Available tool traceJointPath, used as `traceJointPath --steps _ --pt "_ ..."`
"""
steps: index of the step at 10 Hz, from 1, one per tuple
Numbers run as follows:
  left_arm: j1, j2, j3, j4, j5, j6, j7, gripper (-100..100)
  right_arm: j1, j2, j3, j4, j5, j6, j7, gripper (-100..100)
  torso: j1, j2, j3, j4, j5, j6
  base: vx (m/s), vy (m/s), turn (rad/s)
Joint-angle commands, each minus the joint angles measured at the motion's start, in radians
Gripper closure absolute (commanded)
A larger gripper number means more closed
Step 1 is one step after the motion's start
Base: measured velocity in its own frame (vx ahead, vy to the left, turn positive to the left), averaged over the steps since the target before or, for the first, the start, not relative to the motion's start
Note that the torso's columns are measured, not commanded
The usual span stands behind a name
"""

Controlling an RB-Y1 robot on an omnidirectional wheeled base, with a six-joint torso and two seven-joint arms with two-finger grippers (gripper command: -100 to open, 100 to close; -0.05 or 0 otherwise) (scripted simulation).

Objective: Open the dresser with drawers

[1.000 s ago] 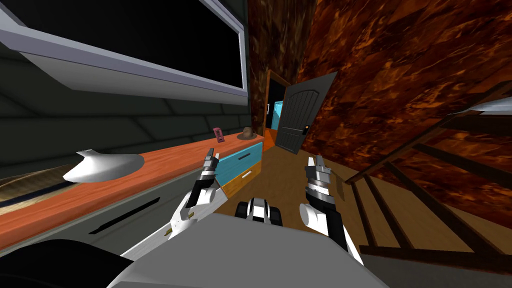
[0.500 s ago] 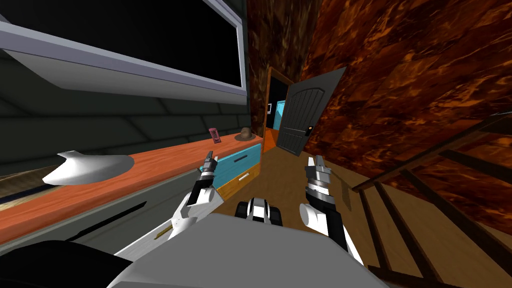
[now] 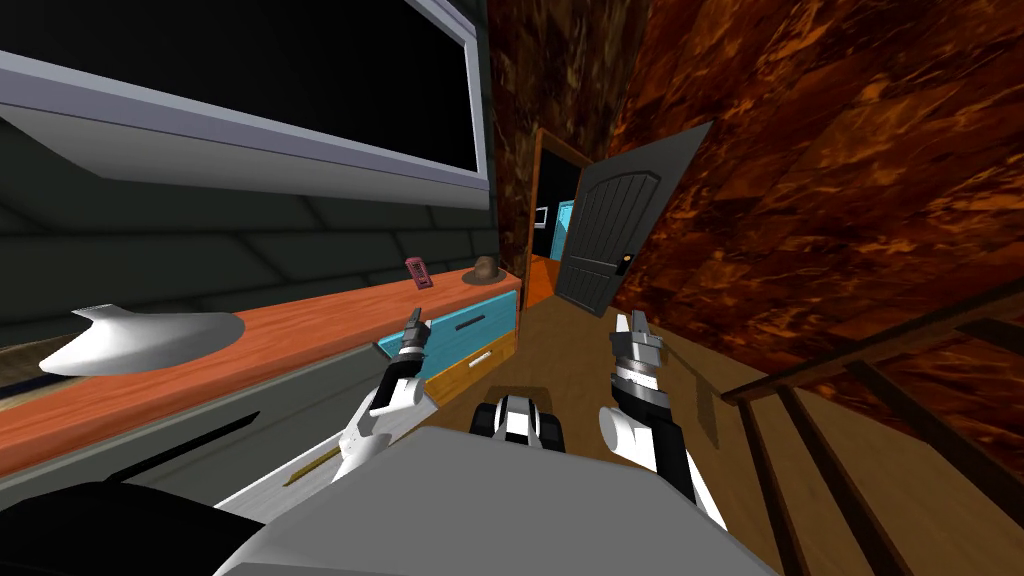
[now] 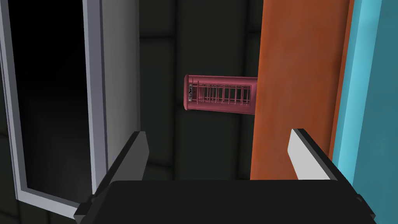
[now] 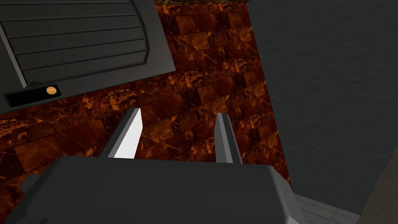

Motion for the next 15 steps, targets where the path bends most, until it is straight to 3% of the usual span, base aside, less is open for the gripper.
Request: traceJointPath --steps 1,8,10,13,15 --pt "-0.022 0.002 0.033 0.078 0.028 0.032 0.012 -100 0.0 0.0 0.0 0.0 0.0 0.0 0.0 0 -0.001 0.0 0.0 0.0 0.0 0.0 0.139 -0.196 0.112" --pt "-0.053 -0.017 0.093 0.208 0.081 0.096 0.034 -100 0.0 0.0 0.0 0.0 0.0 0.0 0.0 0 -0.002 -0.002 -0.001 0.0 -0.001 0.0 0.107 -0.148 0.076" --pt "-0.063 -0.036 0.113 0.251 0.098 0.117 0.041 -100 0.0 0.0 0.0 0.0 0.0 0.0 0.0 0 0.003 0.003 0.002 0.001 0.001 0.0 0.062 -0.106 0.059" --pt "-0.075 -0.098 0.136 0.302 0.118 0.142 0.049 -100 0.0 0.0 0.0 0.0 0.0 0.0 0.0 0 -0.001 -0.002 -0.001 -0.001 0.0 0.001 0.088 -0.141 0.069" --pt "-0.077 -0.089 0.133 0.304 0.116 0.134 0.048 -100 0.0 0.0 0.0 0.0 0.0 0.0 0.0 0 0.005 0.003 0.002 0.001 0.001 0.0 0.016 -0.03 0.003"
